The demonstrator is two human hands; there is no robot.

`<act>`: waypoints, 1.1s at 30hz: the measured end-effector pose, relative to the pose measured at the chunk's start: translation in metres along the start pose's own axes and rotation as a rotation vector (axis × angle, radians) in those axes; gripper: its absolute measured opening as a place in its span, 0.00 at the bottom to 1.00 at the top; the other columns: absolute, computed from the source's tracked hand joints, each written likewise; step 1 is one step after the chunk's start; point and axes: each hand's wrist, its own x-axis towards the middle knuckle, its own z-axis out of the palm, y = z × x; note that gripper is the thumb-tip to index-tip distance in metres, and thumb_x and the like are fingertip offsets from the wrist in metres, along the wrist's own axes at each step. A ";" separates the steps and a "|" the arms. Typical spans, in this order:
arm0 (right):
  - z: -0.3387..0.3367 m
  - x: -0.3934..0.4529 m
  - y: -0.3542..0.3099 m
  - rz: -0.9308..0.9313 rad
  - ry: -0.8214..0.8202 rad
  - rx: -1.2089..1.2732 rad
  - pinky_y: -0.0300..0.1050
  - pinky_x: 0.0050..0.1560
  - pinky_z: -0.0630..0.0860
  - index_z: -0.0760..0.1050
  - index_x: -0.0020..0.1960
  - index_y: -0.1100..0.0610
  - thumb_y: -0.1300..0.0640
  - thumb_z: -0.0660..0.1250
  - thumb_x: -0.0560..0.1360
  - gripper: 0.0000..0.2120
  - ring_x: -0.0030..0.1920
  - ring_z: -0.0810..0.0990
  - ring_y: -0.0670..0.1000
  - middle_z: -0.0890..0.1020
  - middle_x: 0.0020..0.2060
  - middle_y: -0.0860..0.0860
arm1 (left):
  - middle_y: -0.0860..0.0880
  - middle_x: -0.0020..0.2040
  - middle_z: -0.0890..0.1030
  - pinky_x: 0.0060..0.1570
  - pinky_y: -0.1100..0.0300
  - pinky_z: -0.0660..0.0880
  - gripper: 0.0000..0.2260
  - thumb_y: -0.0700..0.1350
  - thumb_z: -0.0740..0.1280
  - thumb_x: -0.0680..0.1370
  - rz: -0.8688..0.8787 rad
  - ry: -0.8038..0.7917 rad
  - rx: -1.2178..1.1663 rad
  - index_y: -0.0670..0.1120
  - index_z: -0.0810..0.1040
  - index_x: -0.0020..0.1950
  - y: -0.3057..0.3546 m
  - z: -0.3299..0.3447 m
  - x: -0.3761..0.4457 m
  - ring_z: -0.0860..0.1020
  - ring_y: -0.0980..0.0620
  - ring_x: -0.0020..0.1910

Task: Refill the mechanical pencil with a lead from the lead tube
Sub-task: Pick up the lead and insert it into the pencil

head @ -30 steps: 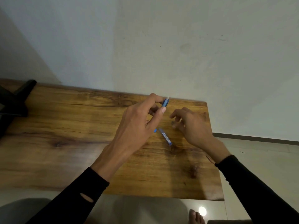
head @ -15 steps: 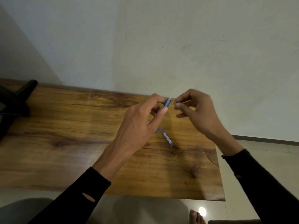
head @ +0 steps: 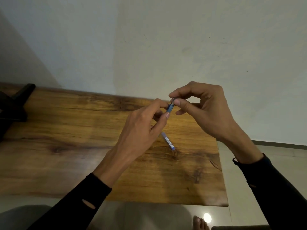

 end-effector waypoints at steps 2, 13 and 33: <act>0.001 0.000 0.001 0.001 -0.012 -0.015 0.51 0.44 0.88 0.86 0.56 0.62 0.66 0.74 0.80 0.06 0.51 0.87 0.54 0.87 0.48 0.51 | 0.55 0.45 0.86 0.38 0.50 0.84 0.08 0.50 0.65 0.86 -0.003 0.005 -0.002 0.53 0.78 0.64 0.000 -0.001 0.000 0.85 0.57 0.46; 0.000 0.003 0.001 0.055 -0.035 -0.030 0.47 0.43 0.88 0.86 0.52 0.62 0.65 0.75 0.78 0.03 0.48 0.86 0.53 0.87 0.46 0.52 | 0.55 0.45 0.86 0.37 0.51 0.85 0.08 0.50 0.66 0.86 0.011 0.002 0.033 0.53 0.78 0.65 0.001 -0.003 0.000 0.85 0.57 0.45; -0.001 0.005 0.000 0.089 -0.058 0.106 0.48 0.39 0.87 0.83 0.47 0.64 0.59 0.77 0.75 0.07 0.43 0.87 0.57 0.87 0.41 0.54 | 0.53 0.47 0.86 0.39 0.47 0.85 0.10 0.51 0.66 0.86 0.016 0.003 0.056 0.51 0.80 0.65 0.007 -0.007 0.001 0.86 0.51 0.46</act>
